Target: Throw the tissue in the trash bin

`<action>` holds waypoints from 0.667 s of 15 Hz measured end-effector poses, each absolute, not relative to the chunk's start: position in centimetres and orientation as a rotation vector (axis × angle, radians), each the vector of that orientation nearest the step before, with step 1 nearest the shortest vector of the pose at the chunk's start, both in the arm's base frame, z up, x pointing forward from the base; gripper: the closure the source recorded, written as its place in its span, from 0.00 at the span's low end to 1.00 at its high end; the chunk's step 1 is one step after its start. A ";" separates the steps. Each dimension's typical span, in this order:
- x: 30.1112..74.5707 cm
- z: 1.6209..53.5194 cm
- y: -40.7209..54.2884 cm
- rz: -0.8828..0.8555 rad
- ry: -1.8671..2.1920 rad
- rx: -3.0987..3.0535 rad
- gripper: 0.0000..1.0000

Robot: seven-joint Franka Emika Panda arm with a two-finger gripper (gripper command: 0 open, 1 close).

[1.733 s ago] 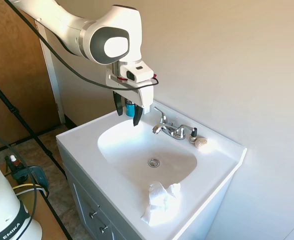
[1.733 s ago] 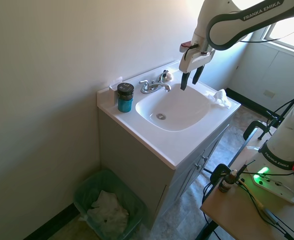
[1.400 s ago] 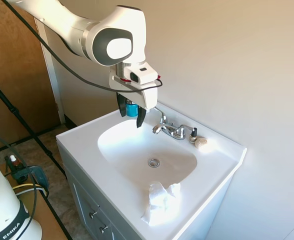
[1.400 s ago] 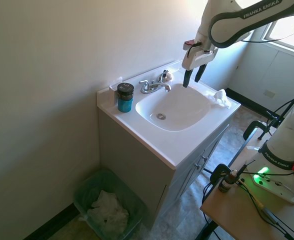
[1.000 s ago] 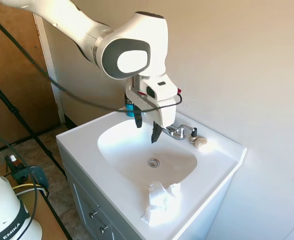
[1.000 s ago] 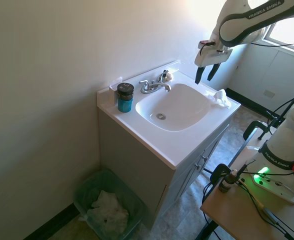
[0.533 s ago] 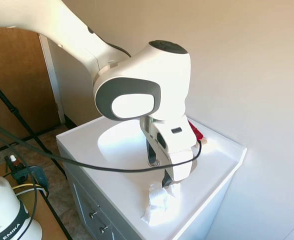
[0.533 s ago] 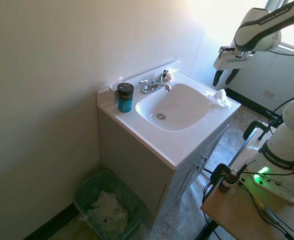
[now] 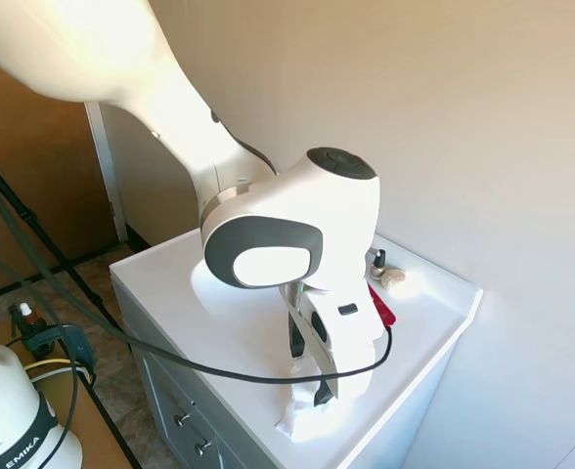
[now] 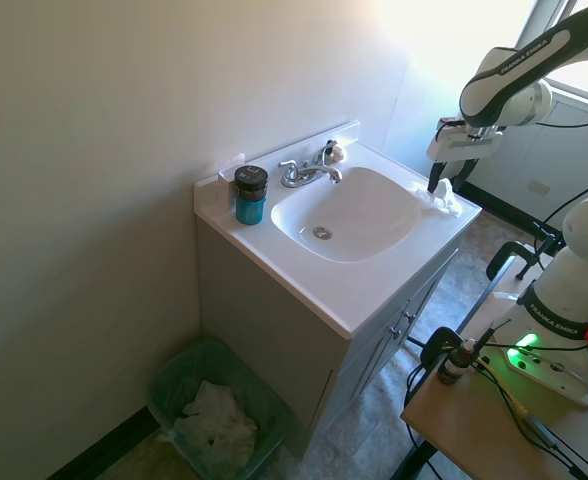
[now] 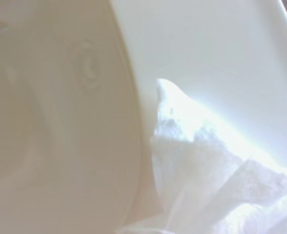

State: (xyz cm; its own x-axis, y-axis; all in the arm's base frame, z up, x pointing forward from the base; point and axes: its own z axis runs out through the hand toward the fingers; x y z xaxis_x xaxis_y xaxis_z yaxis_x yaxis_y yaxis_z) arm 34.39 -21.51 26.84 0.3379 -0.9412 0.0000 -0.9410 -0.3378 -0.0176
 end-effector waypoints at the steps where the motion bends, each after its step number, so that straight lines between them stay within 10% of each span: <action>1: 34.6 26.2 -21.5 -0.013 1.801 -2.557 1.00; 10: 35.0 25.0 -21.5 -0.018 1.823 -2.521 1.00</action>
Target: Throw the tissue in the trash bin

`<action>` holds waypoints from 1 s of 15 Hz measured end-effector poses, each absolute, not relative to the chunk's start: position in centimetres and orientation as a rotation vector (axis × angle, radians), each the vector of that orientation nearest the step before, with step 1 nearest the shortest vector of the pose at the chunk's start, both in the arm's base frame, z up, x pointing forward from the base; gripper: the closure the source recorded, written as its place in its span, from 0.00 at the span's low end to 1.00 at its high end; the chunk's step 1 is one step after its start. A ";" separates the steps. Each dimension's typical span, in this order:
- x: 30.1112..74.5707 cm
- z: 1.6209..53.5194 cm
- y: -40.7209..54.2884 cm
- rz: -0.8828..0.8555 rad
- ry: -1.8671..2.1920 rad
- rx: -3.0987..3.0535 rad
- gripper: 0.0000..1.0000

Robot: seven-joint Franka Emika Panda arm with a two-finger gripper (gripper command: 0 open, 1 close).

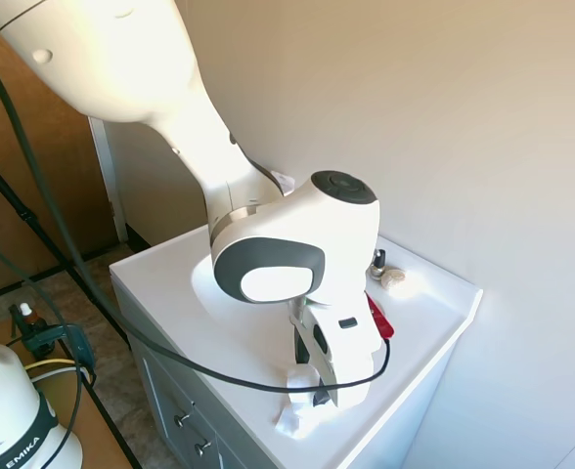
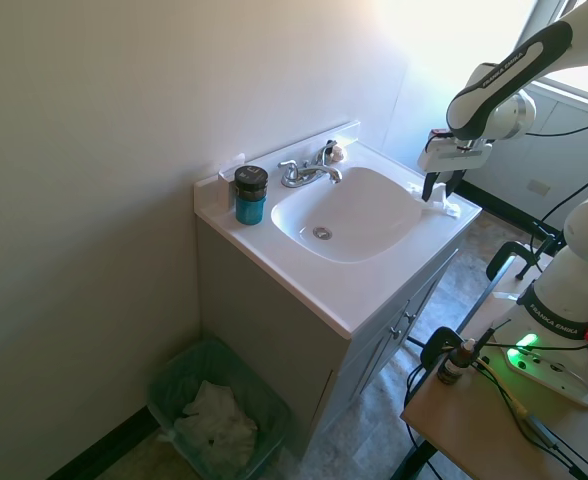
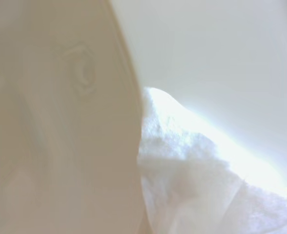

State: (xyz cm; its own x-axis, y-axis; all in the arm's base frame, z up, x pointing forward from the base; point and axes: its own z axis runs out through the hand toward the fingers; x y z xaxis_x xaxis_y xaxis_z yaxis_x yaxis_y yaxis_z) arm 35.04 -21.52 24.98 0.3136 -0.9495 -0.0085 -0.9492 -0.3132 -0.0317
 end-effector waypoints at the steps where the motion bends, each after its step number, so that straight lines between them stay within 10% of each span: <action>1: 35.1 25.0 -21.5 -0.021 1.823 -2.516 1.00; 15: 36.3 32.2 -19.6 -0.189 1.707 -2.514 1.00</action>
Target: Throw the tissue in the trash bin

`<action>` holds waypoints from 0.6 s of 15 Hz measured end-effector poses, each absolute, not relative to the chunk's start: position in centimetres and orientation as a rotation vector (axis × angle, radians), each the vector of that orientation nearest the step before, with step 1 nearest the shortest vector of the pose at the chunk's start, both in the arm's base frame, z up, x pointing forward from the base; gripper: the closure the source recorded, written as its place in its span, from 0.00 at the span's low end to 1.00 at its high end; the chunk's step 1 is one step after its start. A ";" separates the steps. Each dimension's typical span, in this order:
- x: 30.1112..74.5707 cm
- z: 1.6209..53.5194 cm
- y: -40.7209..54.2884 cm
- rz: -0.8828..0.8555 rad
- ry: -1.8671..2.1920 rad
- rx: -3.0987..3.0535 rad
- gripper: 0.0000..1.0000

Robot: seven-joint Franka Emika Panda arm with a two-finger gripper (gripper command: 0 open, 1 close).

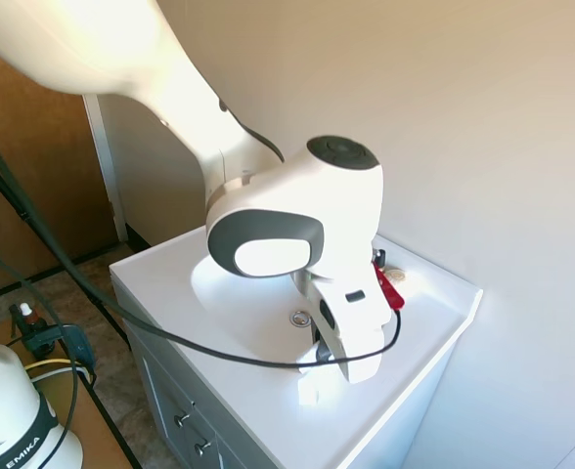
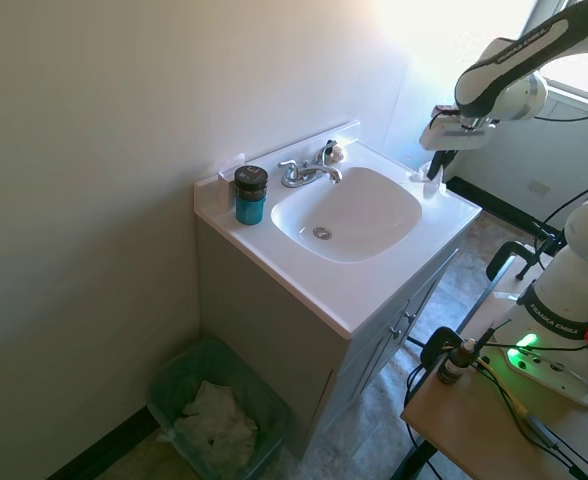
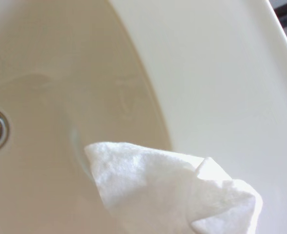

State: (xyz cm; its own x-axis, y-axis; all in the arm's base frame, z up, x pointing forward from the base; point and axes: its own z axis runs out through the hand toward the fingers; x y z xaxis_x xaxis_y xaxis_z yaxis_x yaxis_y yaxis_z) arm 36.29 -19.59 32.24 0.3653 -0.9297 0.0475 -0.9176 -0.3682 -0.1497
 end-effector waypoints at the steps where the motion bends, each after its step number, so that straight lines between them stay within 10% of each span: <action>1: 36.6 34.0 -18.2 -0.221 1.676 -2.527 1.00; 9: 38.6 44.1 5.5 -0.467 1.411 -2.671 1.00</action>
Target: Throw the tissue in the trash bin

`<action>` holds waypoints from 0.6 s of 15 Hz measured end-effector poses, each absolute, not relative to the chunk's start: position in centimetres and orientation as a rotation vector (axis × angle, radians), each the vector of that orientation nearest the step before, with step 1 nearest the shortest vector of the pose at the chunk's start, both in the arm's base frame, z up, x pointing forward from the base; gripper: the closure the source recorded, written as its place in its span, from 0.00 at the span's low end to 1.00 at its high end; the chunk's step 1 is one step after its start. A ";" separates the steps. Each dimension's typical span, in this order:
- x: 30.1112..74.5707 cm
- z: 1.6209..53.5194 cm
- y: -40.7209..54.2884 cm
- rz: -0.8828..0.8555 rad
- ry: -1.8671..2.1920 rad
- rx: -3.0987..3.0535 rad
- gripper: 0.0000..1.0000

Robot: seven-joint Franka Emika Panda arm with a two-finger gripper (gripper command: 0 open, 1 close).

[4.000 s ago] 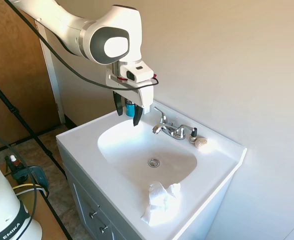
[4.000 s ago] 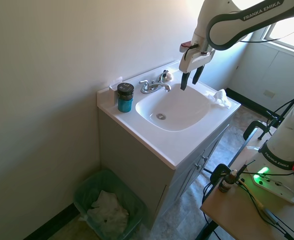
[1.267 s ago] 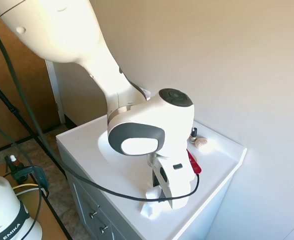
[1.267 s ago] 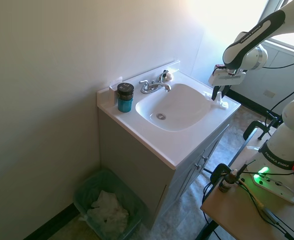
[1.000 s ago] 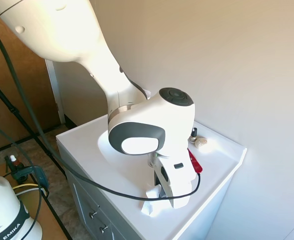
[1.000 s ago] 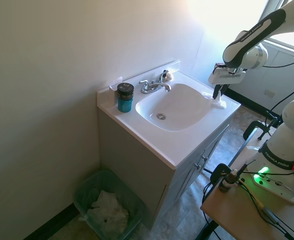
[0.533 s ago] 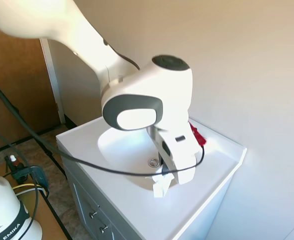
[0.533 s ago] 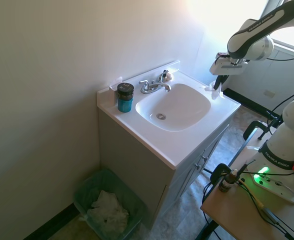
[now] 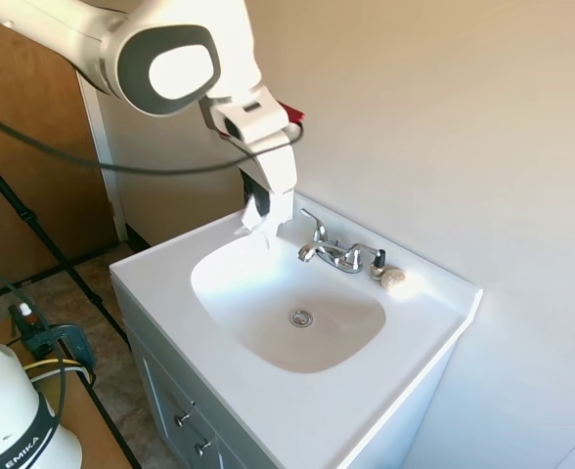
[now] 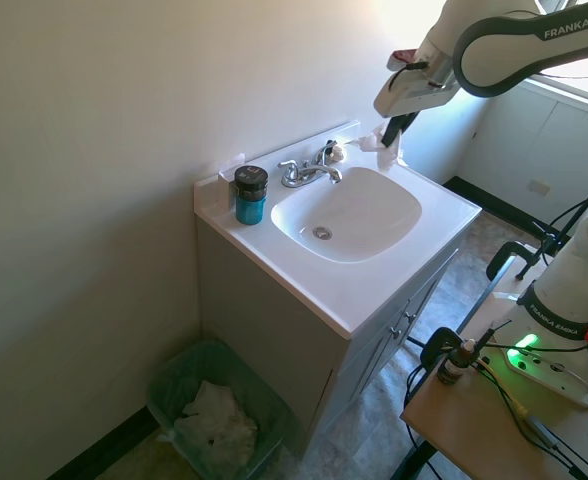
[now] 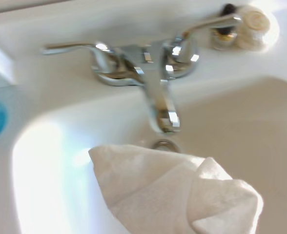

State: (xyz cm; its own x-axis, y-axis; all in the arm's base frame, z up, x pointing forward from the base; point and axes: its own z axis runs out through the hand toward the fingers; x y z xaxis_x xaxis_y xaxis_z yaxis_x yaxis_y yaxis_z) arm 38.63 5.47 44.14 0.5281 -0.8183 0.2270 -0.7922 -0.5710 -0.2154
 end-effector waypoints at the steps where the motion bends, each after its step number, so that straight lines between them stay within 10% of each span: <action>1: 38.6 44.6 9.1 -0.493 1.374 -2.688 1.00; 9: 40.7 41.8 30.3 -0.531 1.168 -2.831 1.00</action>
